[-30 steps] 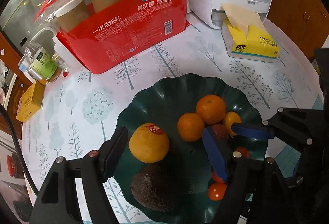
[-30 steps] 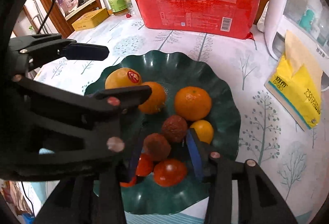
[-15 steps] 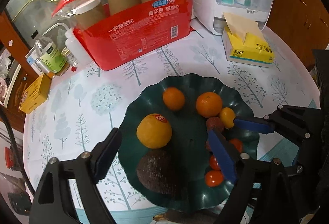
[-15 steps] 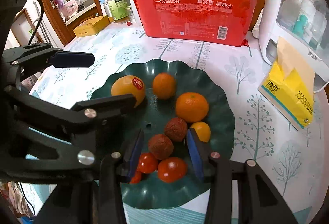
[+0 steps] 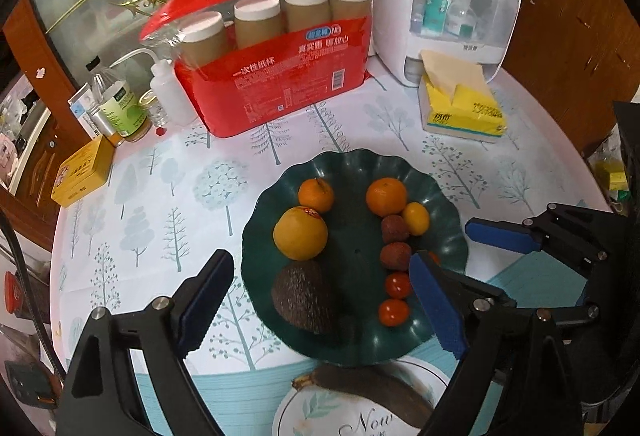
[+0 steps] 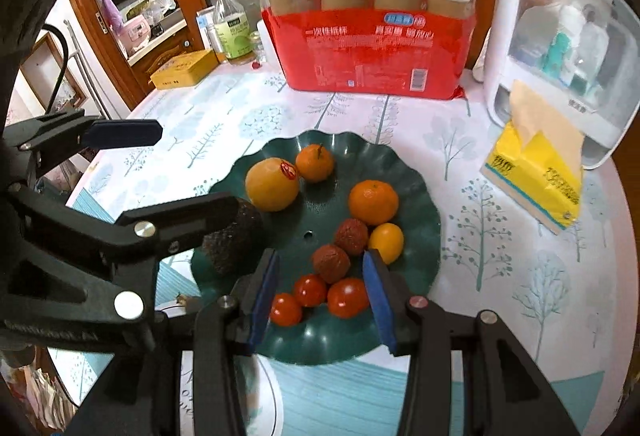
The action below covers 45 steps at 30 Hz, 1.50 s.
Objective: Organize fruits
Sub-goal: 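Withdraw both tools from the green plate toward the banana, then grasp the brown banana at its middle with the right tool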
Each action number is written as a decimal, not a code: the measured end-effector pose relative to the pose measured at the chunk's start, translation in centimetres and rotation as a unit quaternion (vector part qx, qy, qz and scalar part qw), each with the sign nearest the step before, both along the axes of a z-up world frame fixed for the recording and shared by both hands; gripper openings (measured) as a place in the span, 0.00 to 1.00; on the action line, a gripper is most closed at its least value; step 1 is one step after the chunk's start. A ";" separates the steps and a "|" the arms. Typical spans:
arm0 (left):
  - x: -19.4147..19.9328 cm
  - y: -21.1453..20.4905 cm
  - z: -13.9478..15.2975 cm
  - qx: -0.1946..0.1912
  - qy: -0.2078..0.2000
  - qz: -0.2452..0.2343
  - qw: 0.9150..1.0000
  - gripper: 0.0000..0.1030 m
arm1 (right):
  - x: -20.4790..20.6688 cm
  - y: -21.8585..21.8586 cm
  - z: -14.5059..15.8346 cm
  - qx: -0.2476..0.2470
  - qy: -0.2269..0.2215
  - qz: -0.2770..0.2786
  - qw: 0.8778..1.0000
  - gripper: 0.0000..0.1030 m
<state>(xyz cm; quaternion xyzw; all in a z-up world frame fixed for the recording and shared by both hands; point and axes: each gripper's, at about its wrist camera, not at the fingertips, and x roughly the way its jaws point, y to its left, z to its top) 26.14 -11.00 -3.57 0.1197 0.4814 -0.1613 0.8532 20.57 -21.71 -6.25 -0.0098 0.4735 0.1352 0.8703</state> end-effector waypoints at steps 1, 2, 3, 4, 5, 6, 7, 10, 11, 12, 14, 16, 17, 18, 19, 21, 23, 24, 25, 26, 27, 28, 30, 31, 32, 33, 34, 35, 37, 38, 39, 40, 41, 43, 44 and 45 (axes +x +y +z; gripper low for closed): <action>-0.3 0.2 0.4 -0.004 -0.002 0.001 1.000 0.86 | -0.3 0.0 0.4 0.000 -0.003 -0.001 1.000 0.43; -0.7 0.5 1.0 -0.008 -0.004 0.002 1.000 0.86 | -0.8 0.1 1.0 0.000 -0.008 -0.001 1.000 0.43; -1.0 0.8 1.3 -0.012 -0.006 0.002 1.000 0.86 | -1.2 0.2 1.5 0.000 -0.013 -0.001 1.000 0.43; -1.5 1.1 1.9 -0.016 -0.009 0.003 1.000 0.86 | -1.6 0.3 2.0 -0.001 -0.017 0.000 1.000 0.43; -1.8 1.4 2.3 -0.019 -0.012 0.004 1.000 0.86 | -2.0 0.4 2.6 -0.001 -0.021 0.000 1.000 0.43; -2.1 1.6 2.7 -0.022 -0.014 0.004 1.000 0.86 | -2.5 0.6 3.1 0.000 -0.026 0.001 1.000 0.43; -2.6 2.0 3.3 -0.027 -0.018 0.004 0.999 0.86 | -2.8 0.8 3.5 0.001 -0.029 0.001 1.000 0.43; -3.9 3.0 4.4 -0.036 -0.026 0.005 0.999 0.87 | -4.0 1.4 4.5 0.003 -0.035 0.002 0.999 0.43; -4.3 3.3 4.6 -0.038 -0.028 0.005 0.999 0.87 | -4.3 1.6 4.8 0.003 -0.036 0.002 0.999 0.44; -4.8 3.8 4.9 -0.042 -0.031 0.007 0.999 0.87 | -4.7 1.9 5.0 0.005 -0.037 0.003 0.999 0.44; -5.8 4.7 5.5 -0.046 -0.038 0.010 0.998 0.87 | -5.3 2.4 5.2 0.008 -0.035 0.006 0.999 0.46; -6.5 5.5 5.7 -0.049 -0.043 0.015 0.998 0.87 | -5.8 3.0 5.2 0.010 -0.033 0.009 0.999 0.47; -7.1 6.2 5.8 -0.051 -0.047 0.020 0.997 0.88 | -6.0 3.3 5.2 0.011 -0.031 0.011 0.999 0.47; -7.5 6.8 5.8 -0.053 -0.049 0.025 0.997 0.88 | -6.3 3.7 5.1 0.010 -0.029 0.013 0.999 0.48; -7.9 7.3 5.7 -0.055 -0.050 0.030 0.997 0.88 | -6.5 4.0 5.0 0.010 -0.028 0.014 0.999 0.49; -8.5 8.2 5.5 -0.059 -0.051 0.038 0.996 0.89 | -6.9 4.7 4.6 0.010 -0.024 0.016 1.000 0.52; -9.3 9.2 4.9 -0.062 -0.052 0.049 0.996 0.89 | -7.3 5.1 4.1 0.011 -0.020 0.015 1.000 0.55; -9.5 9.5 4.6 -0.062 -0.052 0.054 0.995 0.90 | -7.5 5.3 3.8 0.012 -0.017 0.013 1.000 0.55; -9.8 10.0 4.1 -0.062 -0.051 0.060 0.995 0.90 | -7.7 5.5 3.4 0.014 -0.013 0.012 1.000 0.56; -10.2 10.5 3.5 -0.061 -0.052 0.068 0.994 0.90 | -7.8 5.7 2.8 0.016 -0.006 0.011 1.000 0.56; -10.4 10.8 3.0 -0.061 -0.052 0.074 0.994 0.91 | -7.9 5.8 2.3 0.016 0.000 0.009 1.000 0.56; -10.7 11.3 2.1 -0.060 -0.049 0.085 0.993 0.91 | -8.1 6.0 1.7 0.014 0.005 0.008 1.000 0.56; -11.0 11.9 0.6 -0.061 -0.039 0.097 0.993 0.91 | -8.5 6.4 0.1 0.003 0.016 0.006 1.000 0.56; -11.2 12.3 -0.6 -0.060 -0.029 0.105 0.992 0.91 | -8.7 6.6 -0.5 0.000 0.022 0.006 1.000 0.56; -11.3 12.6 -1.2 -0.060 -0.022 0.110 0.992 0.91 | -8.8 6.7 -1.3 -0.002 0.028 0.006 1.000 0.56; -11.4 12.8 -2.2 -0.060 -0.013 0.115 0.991 0.91 | -8.9 6.9 -2.1 -0.003 0.034 0.006 0.999 0.56; -11.6 13.1 -3.4 -0.058 -0.001 0.121 0.991 0.91 | -9.1 7.0 -2.8 -0.006 0.040 0.006 0.999 0.56; -11.7 13.3 -4.2 -0.055 0.005 0.125 0.991 0.91 | -9.1 7.2 -3.5 -0.009 0.045 0.006 0.999 0.56; -12.0 13.5 -5.8 -0.050 0.019 0.129 0.990 0.91 | -9.3 7.5 -4.7 -0.017 0.051 0.005 0.999 0.56; -12.1 13.6 -6.6 -0.048 0.026 0.132 0.990 0.91 | -9.3 7.6 -5.3 -0.020 0.055 0.005 0.998 0.56; -12.2 13.7 -7.3 -0.047 0.032 0.135 0.989 0.91 | -9.3 7.7 -5.9 -0.023 0.059 0.005 0.998 0.56; -12.3 13.9 -7.8 -0.048 0.037 0.137 0.989 0.91 | -9.2 7.7 -6.2 -0.023 0.061 0.005 0.998 0.56; -12.3 14.0 -8.4 -0.050 0.043 0.141 0.988 0.91 | -9.1 7.8 -6.6 -0.025 0.062 0.004 0.998 0.56; -12.3 14.2 -9.3 -0.055 0.053 0.149 0.986 0.91 | -9.0 8.0 -7.1 -0.028 0.063 0.005 0.998 0.56; -12.3 14.3 -9.5 -0.058 0.055 0.153 0.985 0.91 | -8.8 8.1 -7.4 -0.030 0.063 0.005 0.998 0.56; -12.2 14.3 -9.7 -0.060 0.058 0.156 0.984 0.91 | -8.7 8.1 -7.6 -0.031 0.064 0.006 0.997 0.56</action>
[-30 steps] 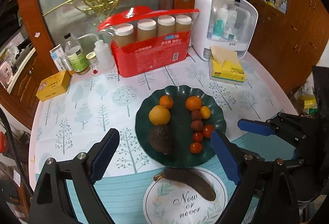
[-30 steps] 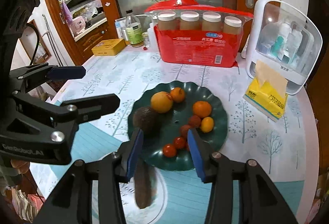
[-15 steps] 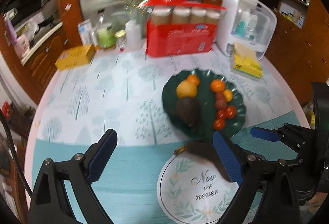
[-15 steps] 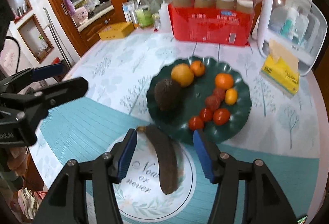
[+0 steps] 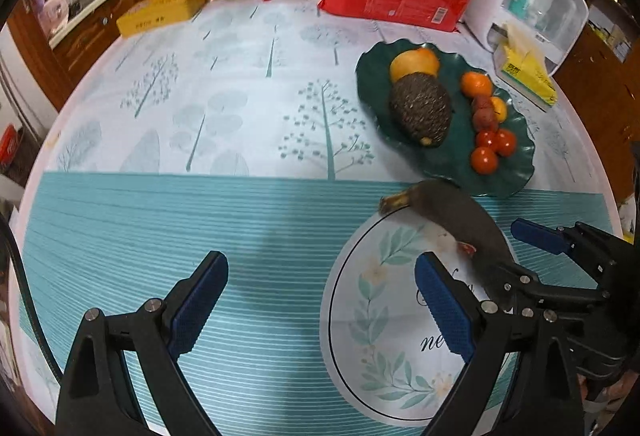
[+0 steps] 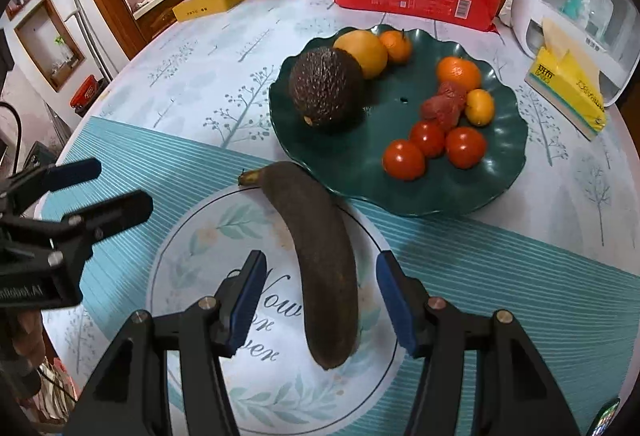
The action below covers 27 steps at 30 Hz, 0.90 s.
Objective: Organize fruits
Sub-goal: 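Grasp the brown banana at its middle with the right tool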
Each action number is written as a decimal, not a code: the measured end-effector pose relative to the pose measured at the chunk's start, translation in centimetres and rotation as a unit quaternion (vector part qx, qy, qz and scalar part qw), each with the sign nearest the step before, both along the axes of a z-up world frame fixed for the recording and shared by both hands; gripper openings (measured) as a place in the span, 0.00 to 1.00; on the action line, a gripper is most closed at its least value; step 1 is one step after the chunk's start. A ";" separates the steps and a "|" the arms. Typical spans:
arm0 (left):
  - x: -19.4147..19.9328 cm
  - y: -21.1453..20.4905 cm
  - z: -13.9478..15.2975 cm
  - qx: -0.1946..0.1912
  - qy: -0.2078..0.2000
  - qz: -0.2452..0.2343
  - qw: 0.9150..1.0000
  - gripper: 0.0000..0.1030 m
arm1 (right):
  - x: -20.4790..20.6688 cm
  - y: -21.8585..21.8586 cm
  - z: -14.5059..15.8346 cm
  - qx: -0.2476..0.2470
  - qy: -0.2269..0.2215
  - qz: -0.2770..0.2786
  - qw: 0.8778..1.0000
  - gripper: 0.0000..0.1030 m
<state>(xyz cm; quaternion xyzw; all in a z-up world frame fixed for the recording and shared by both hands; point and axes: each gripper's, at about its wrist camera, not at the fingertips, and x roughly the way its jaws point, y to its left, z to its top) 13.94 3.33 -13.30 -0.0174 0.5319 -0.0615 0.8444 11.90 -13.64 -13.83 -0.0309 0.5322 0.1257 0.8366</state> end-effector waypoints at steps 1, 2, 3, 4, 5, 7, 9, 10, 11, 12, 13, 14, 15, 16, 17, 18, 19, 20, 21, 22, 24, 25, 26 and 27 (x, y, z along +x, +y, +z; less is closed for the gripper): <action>0.0 0.1 -0.3 -0.002 0.003 0.003 1.000 0.91 | 0.1 0.1 -0.2 0.000 0.001 0.001 1.000 0.56; 0.0 0.1 -0.6 -0.004 0.005 0.006 1.000 0.91 | 0.3 0.1 -0.4 -0.001 0.003 0.002 1.000 0.56; 0.1 0.2 -0.8 -0.004 0.007 0.009 1.000 0.91 | 0.4 0.3 -0.7 -0.003 0.004 0.002 1.000 0.56; 0.1 0.3 -1.2 -0.005 0.010 0.012 1.000 0.91 | 0.5 0.3 -0.9 -0.004 0.005 0.003 1.000 0.56; 0.2 0.4 -1.3 -0.006 0.012 0.015 1.000 0.91 | 0.6 0.5 -1.1 -0.006 0.006 0.005 1.000 0.56; 0.3 0.5 -1.8 -0.008 0.016 0.022 1.000 0.91 | 0.8 0.7 -1.4 -0.009 0.006 0.008 1.000 0.56; 0.4 0.6 -2.1 -0.010 0.019 0.029 0.999 0.91 | 1.0 0.9 -1.7 -0.013 0.005 0.010 1.000 0.56; 0.4 0.7 -2.2 -0.011 0.021 0.033 0.999 0.91 | 1.1 0.9 -1.8 -0.015 0.004 0.010 1.000 0.56; 0.5 0.8 -2.4 -0.012 0.022 0.036 0.999 0.91 | 1.2 1.0 -1.9 -0.016 0.002 0.010 1.000 0.56; 0.6 0.8 -2.5 -0.013 0.023 0.039 0.999 0.91 | 1.3 1.1 -2.1 -0.017 0.001 0.011 1.000 0.56; 0.6 0.9 -2.6 -0.014 0.024 0.042 0.999 0.91 | 1.4 1.1 -2.1 -0.018 0.000 0.011 1.000 0.56; 0.7 1.0 -2.6 -0.014 0.024 0.043 0.999 0.91 | 1.5 1.2 -2.3 -0.020 -0.001 0.011 1.000 0.56; 0.7 1.0 -2.7 -0.015 0.024 0.046 0.999 0.91 | 1.6 1.3 -2.4 -0.022 -0.001 0.012 1.000 0.56; 0.7 1.0 -2.7 -0.015 0.024 0.047 0.998 0.91 | 1.8 1.4 -2.6 -0.024 -0.001 0.013 1.000 0.56; 0.7 1.0 -2.7 -0.015 0.024 0.048 0.998 0.91 | 1.8 1.6 -2.6 -0.026 -0.005 0.014 1.000 0.56; 0.7 1.1 -2.7 -0.015 0.025 0.049 0.998 0.91 | 1.8 1.7 -2.6 -0.028 -0.008 0.015 0.999 0.56; 0.7 1.1 -2.7 -0.015 0.024 0.050 0.998 0.91 | 1.9 1.8 -2.6 -0.030 -0.009 0.017 0.999 0.56; 0.7 1.1 -2.8 -0.014 0.024 0.051 0.998 0.91 | 1.9 1.9 -2.6 -0.031 -0.014 0.018 0.999 0.55; 0.6 1.2 -2.8 -0.014 0.024 0.051 0.998 0.91 | 1.9 2.1 -2.6 -0.034 -0.018 0.020 0.999 0.52; 0.6 1.2 -2.8 -0.014 0.025 0.052 0.998 0.91 | 1.8 2.3 -2.6 -0.040 -0.022 0.021 0.999 0.47; 0.4 1.2 -2.9 -0.012 0.026 0.052 0.998 0.91 | 1.6 2.7 -2.5 -0.052 -0.031 0.026 0.998 0.42; 0.3 1.2 -3.0 -0.010 0.027 0.053 0.998 0.91 | 1.5 2.8 -2.4 -0.057 -0.035 0.026 0.997 0.39; 0.2 1.3 -3.1 -0.009 0.028 0.054 0.998 0.91 | 1.4 2.8 -2.4 -0.060 -0.037 0.028 0.997 0.38; 0.1 1.3 -3.1 -0.009 0.028 0.054 0.998 0.91 | 1.3 2.8 -2.3 -0.061 -0.039 0.028 0.997 0.37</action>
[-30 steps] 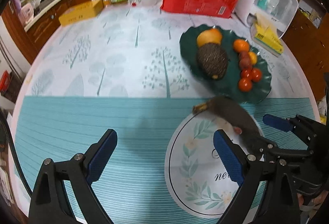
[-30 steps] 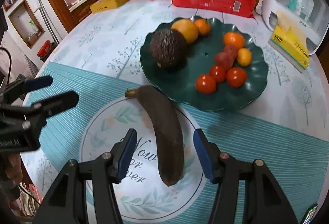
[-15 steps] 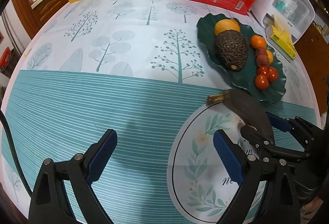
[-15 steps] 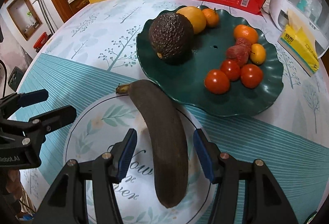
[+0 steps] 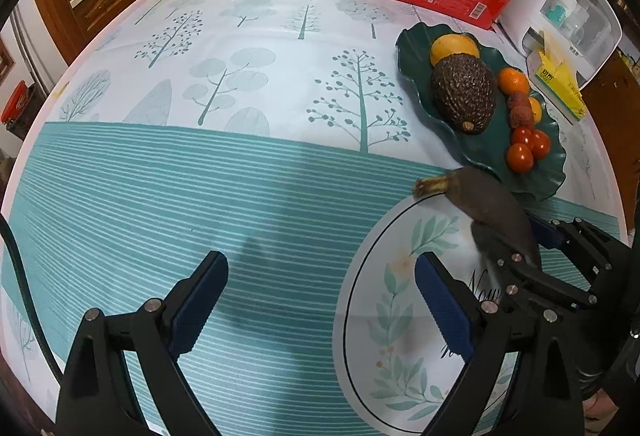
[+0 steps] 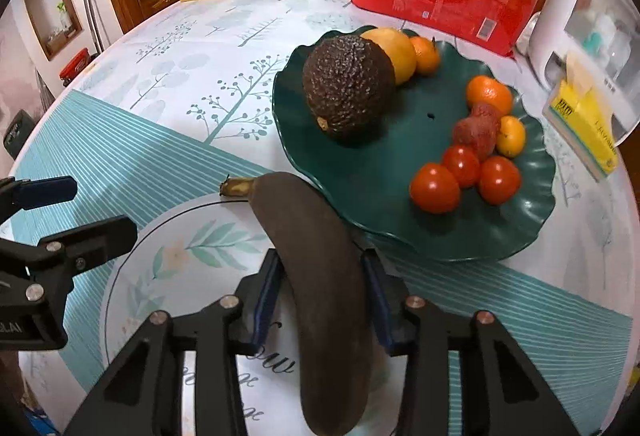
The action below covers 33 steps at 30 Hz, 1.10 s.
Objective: Organize fruits
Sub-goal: 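Grasp the brown banana at its middle with the right tool, then carry the banana onto the green plate and open the right tool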
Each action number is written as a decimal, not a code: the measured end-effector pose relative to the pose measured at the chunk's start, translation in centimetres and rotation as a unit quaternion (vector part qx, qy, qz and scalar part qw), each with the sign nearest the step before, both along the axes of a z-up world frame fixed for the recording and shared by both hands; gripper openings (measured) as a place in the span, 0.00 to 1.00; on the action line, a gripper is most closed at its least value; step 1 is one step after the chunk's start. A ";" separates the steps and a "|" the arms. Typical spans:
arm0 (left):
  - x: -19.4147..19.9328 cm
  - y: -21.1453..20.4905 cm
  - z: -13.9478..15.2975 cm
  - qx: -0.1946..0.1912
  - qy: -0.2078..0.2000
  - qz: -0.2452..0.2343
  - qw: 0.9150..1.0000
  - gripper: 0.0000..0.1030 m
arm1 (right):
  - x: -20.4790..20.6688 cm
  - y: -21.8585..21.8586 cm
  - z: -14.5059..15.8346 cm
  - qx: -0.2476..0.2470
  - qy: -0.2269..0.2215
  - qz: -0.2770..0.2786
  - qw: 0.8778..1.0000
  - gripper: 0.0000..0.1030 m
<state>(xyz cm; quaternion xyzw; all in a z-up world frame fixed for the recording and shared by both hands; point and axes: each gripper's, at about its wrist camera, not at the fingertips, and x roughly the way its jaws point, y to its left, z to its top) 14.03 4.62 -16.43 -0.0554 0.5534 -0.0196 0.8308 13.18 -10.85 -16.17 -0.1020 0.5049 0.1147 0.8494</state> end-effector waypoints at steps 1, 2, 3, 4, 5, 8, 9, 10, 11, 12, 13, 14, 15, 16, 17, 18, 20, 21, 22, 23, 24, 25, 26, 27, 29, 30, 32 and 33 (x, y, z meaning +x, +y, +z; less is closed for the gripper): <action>-0.1 0.0 -0.1 0.000 0.001 0.000 1.000 0.91 | -0.1 -0.1 0.0 0.000 0.000 -0.002 1.000 0.35; -0.3 0.0 -0.1 0.001 0.003 0.001 1.000 0.91 | -0.2 -0.2 0.1 0.001 0.001 -0.004 1.000 0.33; -0.5 0.1 -0.1 0.001 0.004 0.001 1.000 0.91 | -0.3 -0.3 0.1 0.005 0.004 -0.007 1.000 0.32; -0.8 0.1 -0.1 0.000 0.006 -0.001 1.000 0.91 | -0.5 -0.5 0.2 0.013 0.008 -0.010 1.000 0.31; -0.9 0.1 -0.1 0.000 0.008 -0.002 1.000 0.91 | -0.8 -0.9 0.3 0.025 0.011 -0.015 1.000 0.31; -1.6 -0.1 0.1 0.002 0.011 -0.007 1.000 0.91 | -2.1 -1.5 0.7 0.052 0.016 -0.022 0.998 0.30; -1.8 -0.2 0.2 0.001 0.011 -0.009 1.000 0.91 | -2.5 -1.7 0.8 0.057 0.017 -0.023 0.998 0.30; -2.0 -0.4 0.4 0.001 0.011 -0.011 1.000 0.91 | -3.0 -2.0 1.0 0.063 0.018 -0.025 0.998 0.30; -2.2 -0.5 0.6 0.001 0.010 -0.013 1.000 0.91 | -3.6 -2.3 1.3 0.070 0.019 -0.027 0.997 0.30; -2.3 -0.7 0.8 0.001 0.009 -0.016 1.000 0.91 | -4.0 -2.6 1.6 0.077 0.019 -0.030 0.996 0.30; -2.4 -0.9 1.1 0.000 0.007 -0.019 1.000 0.91 | -4.3 -2.9 1.9 0.084 0.020 -0.033 0.996 0.30; -2.4 -1.2 1.4 0.000 0.005 -0.024 1.000 0.91 | -4.7 -3.3 2.4 0.092 0.021 -0.037 0.995 0.30; -2.5 -1.4 1.8 -0.002 0.002 -0.027 1.000 0.91 | -5.0 -3.6 2.9 0.097 0.020 -0.040 0.994 0.30; -2.4 -1.8 2.5 -0.003 -0.004 -0.033 0.999 0.91 | -5.2 -3.9 3.3 0.102 0.019 -0.044 0.994 0.30; -2.3 -2.1 2.9 -0.002 -0.008 -0.036 0.999 0.91 | -5.2 -4.4 4.1 0.107 0.019 -0.051 0.993 0.30; -2.2 -2.3 3.5 -0.002 -0.013 -0.040 0.999 0.91 | -5.2 -4.8 4.8 0.112 0.017 -0.057 0.992 0.30; -1.6 -3.1 4.9 -0.003 -0.027 -0.048 0.998 0.91 | -4.8 -5.6 6.4 0.123 0.011 -0.072 0.990 0.30; -1.3 -3.4 5.6 -0.003 -0.034 -0.051 0.998 0.91 | -4.5 -6.0 7.2 0.128 0.007 -0.079 0.989 0.30; -0.9 -3.8 6.3 -0.001 -0.042 -0.055 0.998 0.91 | -4.0 -6.4 8.1 0.133 0.003 -0.086 0.987 0.30; -0.4 -4.2 7.2 0.000 -0.052 -0.059 0.997 0.91 | -3.4 -6.8 9.2 0.139 -0.003 -0.094 0.986 0.30; 0.0 -4.4 7.8 0.000 -0.059 -0.061 0.996 0.91 | -2.9 -7.1 9.9 0.144 -0.008 -0.100 0.984 0.30; 0.5 -4.7 8.6 0.002 -0.067 -0.064 0.996 0.91 | -2.3 -7.5 10.8 0.150 -0.014 -0.106 0.983 0.30; 1.2 -5.1 9.4 0.005 -0.076 -0.067 0.995 0.91 | -1.4 -7.7 11.8 0.155 -0.019 -0.112 0.981 0.30; 1.8 -5.3 10.0 0.007 -0.083 -0.068 0.994 0.91 | -0.5 -8.0 12.4 0.159 -0.022 -0.119 0.980 0.30; 3.3 -5.7 11.5 0.014 -0.103 -0.059 0.993 0.92 | 1.5 -8.5 13.5 0.164 -0.029 -0.143 0.976 0.30; 3.9 -5.8 12.0 0.015 -0.109 -0.056 0.992 0.94 | 2.4 -8.6 13.8 0.166 -0.032 -0.153 0.974 0.30; 5.7 -5.9 13.1 0.019 -0.124 -0.043 0.991 0.99 | 4.6 -8.8 14.0 0.170 -0.034 -0.175 0.969 0.30; 6.4 -5.8 13.4 0.022 -0.129 -0.038 0.991 0.99 | 5.5 -8.9 14.0 0.174 -0.034 -0.184 0.967 0.30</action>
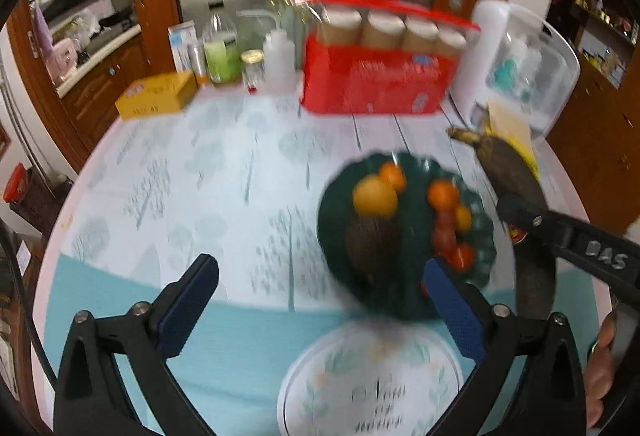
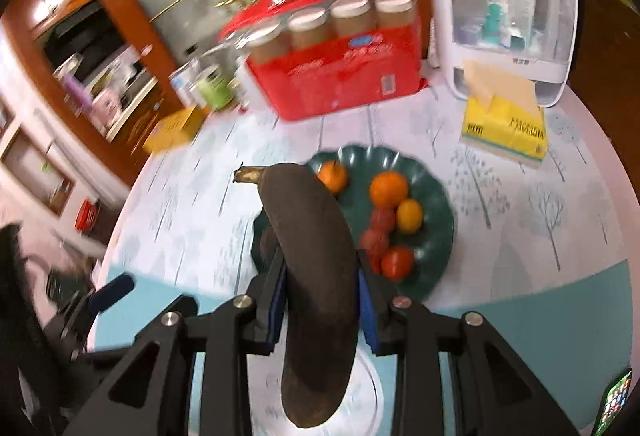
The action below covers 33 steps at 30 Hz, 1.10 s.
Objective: Organize fruits
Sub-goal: 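Carry the banana onto the green plate and open the right tool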
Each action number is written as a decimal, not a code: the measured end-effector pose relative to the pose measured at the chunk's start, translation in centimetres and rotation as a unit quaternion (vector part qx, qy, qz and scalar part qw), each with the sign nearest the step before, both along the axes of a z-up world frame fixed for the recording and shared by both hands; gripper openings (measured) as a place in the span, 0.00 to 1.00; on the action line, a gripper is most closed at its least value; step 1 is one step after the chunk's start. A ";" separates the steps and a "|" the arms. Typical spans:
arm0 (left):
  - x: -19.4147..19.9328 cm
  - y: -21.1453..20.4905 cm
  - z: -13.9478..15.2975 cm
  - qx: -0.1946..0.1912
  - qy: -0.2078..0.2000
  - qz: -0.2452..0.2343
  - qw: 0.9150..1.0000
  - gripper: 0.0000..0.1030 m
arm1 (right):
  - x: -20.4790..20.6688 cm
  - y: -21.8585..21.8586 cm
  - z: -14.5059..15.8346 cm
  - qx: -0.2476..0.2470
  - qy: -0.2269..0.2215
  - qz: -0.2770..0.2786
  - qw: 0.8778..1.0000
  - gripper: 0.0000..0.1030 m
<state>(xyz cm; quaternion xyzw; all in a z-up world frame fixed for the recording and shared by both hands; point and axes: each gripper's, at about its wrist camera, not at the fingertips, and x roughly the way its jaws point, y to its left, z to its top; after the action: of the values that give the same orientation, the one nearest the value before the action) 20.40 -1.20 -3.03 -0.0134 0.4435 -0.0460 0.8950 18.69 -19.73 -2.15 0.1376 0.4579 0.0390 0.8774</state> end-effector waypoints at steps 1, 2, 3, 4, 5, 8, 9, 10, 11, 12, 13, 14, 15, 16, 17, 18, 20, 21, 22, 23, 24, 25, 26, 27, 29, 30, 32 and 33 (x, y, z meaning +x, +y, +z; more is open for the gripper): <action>0.7 0.1 0.2 0.001 -0.004 0.004 1.000 0.99 | 0.8 0.0 -0.1 0.003 0.002 -0.008 1.000 0.30; 1.3 0.2 0.3 0.001 -0.007 0.007 1.000 0.99 | 1.8 0.0 -0.3 0.004 0.004 -0.018 1.000 0.30; 2.0 0.2 0.3 0.005 -0.010 0.014 1.000 0.99 | 2.4 0.0 -0.6 0.004 0.006 -0.025 1.000 0.30; 2.6 0.4 0.2 0.008 -0.010 0.020 1.000 0.99 | 3.0 0.0 -0.9 0.003 0.009 -0.033 0.999 0.31; 3.2 0.5 0.0 0.009 -0.009 0.025 1.000 0.99 | 3.8 -0.1 -1.6 0.005 0.016 -0.043 0.999 0.31; 4.7 0.8 -1.4 0.008 0.005 0.035 0.999 0.99 | 5.6 -0.3 -3.7 0.020 0.041 -0.065 0.997 0.31; 5.1 0.8 -1.9 0.008 0.009 0.035 0.999 0.99 | 6.1 -0.3 -4.4 0.023 0.050 -0.069 0.996 0.31; 5.4 0.8 -2.4 0.008 0.014 0.036 0.999 0.99 | 6.5 -0.2 -5.2 0.026 0.058 -0.072 0.995 0.31; 5.8 0.8 -3.0 0.011 0.019 0.036 0.999 0.99 | 6.8 0.0 -5.8 0.026 0.064 -0.073 0.995 0.31; 6.0 0.8 -3.5 0.013 0.023 0.035 0.999 0.99 | 7.0 0.2 -6.5 0.025 0.071 -0.073 0.994 0.31; 6.2 0.8 -4.0 0.015 0.027 0.033 0.999 0.99 | 7.3 0.3 -7.1 0.024 0.077 -0.073 0.994 0.31; 6.4 0.8 -4.5 0.016 0.032 0.031 0.999 0.99 | 7.6 0.4 -7.8 0.022 0.086 -0.074 0.993 0.31; 6.6 0.8 -4.9 0.016 0.035 0.030 0.999 0.99 | 7.7 0.5 -8.4 0.019 0.093 -0.074 0.993 0.31; 6.8 0.9 -5.3 0.016 0.040 0.027 0.999 0.99 | 7.9 0.7 -9.0 0.010 0.101 -0.072 0.992 0.31; 6.9 0.9 -5.6 0.016 0.042 0.026 0.999 0.99 | 8.1 0.9 -9.3 0.003 0.105 -0.069 0.992 0.33; 7.0 0.9 -5.8 0.016 0.044 0.025 0.999 0.99 | 8.1 1.2 -9.7 -0.007 0.108 -0.066 0.992 0.34; 7.2 1.0 -6.3 0.015 0.049 0.022 0.998 0.99 | 8.1 1.5 -9.9 -0.022 0.101 -0.055 0.993 0.35; 7.2 1.0 -6.4 0.014 0.050 0.021 0.998 0.99 | 8.0 1.7 -9.8 -0.030 0.096 -0.051 0.994 0.37; 7.3 1.0 -6.7 0.014 0.053 0.020 0.998 0.99 | 7.9 1.8 -9.7 -0.035 0.089 -0.045 0.994 0.39; 7.3 1.1 -6.7 0.012 0.053 0.021 0.998 0.99 | 7.7 2.0 -9.4 -0.037 0.082 -0.037 0.995 0.40; 7.3 1.1 -6.8 0.010 0.055 0.021 0.998 0.99 | 7.6 2.1 -9.2 -0.043 0.077 -0.034 0.995 0.41; 7.4 1.2 -6.9 0.009 0.057 0.021 0.998 0.99 | 7.6 2.2 -9.0 -0.048 0.071 -0.030 0.996 0.41; 7.4 1.3 -6.9 0.007 0.058 0.021 0.998 0.99 | 7.4 2.4 -8.6 -0.053 0.064 -0.026 0.996 0.41; 7.4 1.3 -6.9 0.006 0.058 0.021 0.998 0.99 | 7.3 2.4 -8.4 -0.057 0.058 -0.024 0.996 0.41; 7.3 1.4 -6.7 0.005 0.057 0.020 0.998 0.99 | 7.0 2.6 -7.9 -0.065 0.047 -0.021 0.997 0.41; 7.2 1.4 -6.6 0.005 0.056 0.020 0.998 0.99 | 7.0 2.7 -7.7 -0.071 0.044 -0.019 0.996 0.41; 7.0 1.3 -6.2 0.006 0.053 0.018 0.998 0.99 | 6.7 2.9 -7.2 -0.084 0.033 -0.017 0.996 0.41; 6.9 1.3 -6.0 0.006 0.051 0.018 0.999 0.99 | 6.6 3.0 -6.9 -0.090 0.027 -0.016 0.995 0.41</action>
<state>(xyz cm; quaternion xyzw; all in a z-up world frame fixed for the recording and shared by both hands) 27.32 0.10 -9.05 -0.0184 0.4882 -0.0268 0.8721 25.25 -16.77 -9.04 0.0659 0.4807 -0.0199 0.8742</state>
